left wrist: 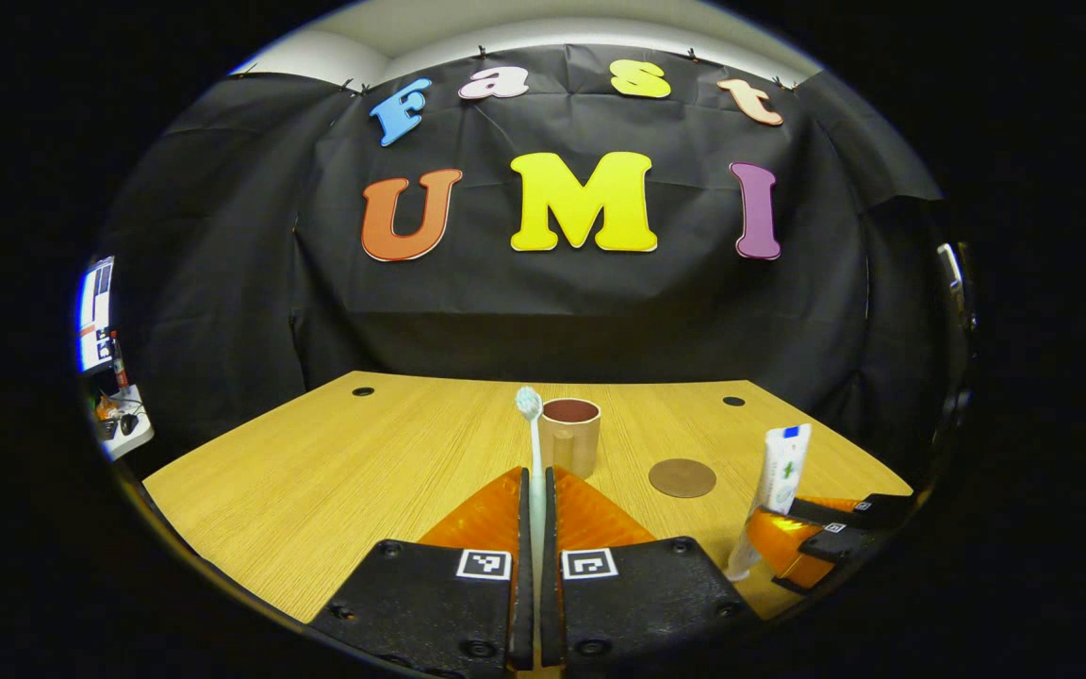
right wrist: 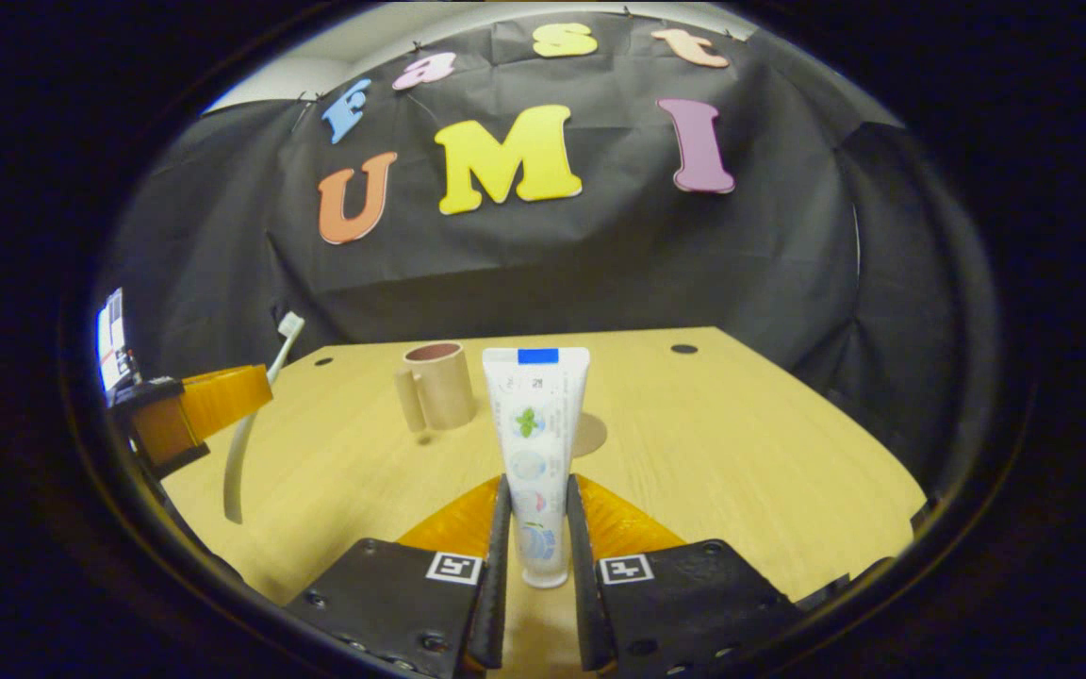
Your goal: Put the toothbrush and toothpaste on the desktop into the cup, then pick up the cup and place it on the coaster on the desktop.
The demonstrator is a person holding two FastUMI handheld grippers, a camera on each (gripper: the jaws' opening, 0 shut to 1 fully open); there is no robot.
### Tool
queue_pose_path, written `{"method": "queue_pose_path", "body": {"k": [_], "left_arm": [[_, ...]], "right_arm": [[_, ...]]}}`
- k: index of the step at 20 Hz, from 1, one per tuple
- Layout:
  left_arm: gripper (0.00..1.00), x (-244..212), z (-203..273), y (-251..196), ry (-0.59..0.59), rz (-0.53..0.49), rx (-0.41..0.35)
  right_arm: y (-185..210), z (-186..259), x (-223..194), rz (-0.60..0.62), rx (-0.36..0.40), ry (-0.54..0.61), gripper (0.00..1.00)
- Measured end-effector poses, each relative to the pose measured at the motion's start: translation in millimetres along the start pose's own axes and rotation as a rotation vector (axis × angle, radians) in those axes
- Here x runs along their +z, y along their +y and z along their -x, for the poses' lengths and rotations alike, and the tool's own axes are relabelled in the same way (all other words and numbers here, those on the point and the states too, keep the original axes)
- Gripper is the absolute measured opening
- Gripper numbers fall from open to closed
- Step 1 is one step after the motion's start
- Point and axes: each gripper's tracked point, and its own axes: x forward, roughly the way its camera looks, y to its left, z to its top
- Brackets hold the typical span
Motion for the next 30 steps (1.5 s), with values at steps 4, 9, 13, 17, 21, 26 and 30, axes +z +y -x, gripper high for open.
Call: {"method": "queue_pose_path", "body": {"k": [4, 9, 13, 17, 21, 26, 30], "left_arm": [[0.06, 6, 3, 3, -0.020, 0.001, 0.007], [0.06, 24, -9, 1, -0.040, 0.056, -0.022], [0.11, 42, -31, -9, -0.023, 0.090, -0.063], [0.06, 66, -73, -11, -0.046, 0.086, -0.070], [0.05, 102, -126, -26, -0.123, 0.084, -0.117], [0.05, 107, -181, -38, -0.124, 0.057, -0.149], [0.07, 104, -196, -42, -0.117, 0.033, -0.155]], "right_arm": [[4, 24, 33, 0.054, -0.007, -0.149, 0.30], [10, 48, 56, 0.086, -0.002, -0.258, 0.31], [6, 51, 58, 0.067, 0.003, -0.259, 0.30], [3, 44, 55, 0.050, 0.005, -0.232, 0.30], [1, 36, 51, 0.037, 0.016, -0.204, 0.30], [-2, 29, 48, 0.019, 0.023, -0.181, 0.30], [-4, 25, 47, 0.012, 0.021, -0.172, 0.30]]}}
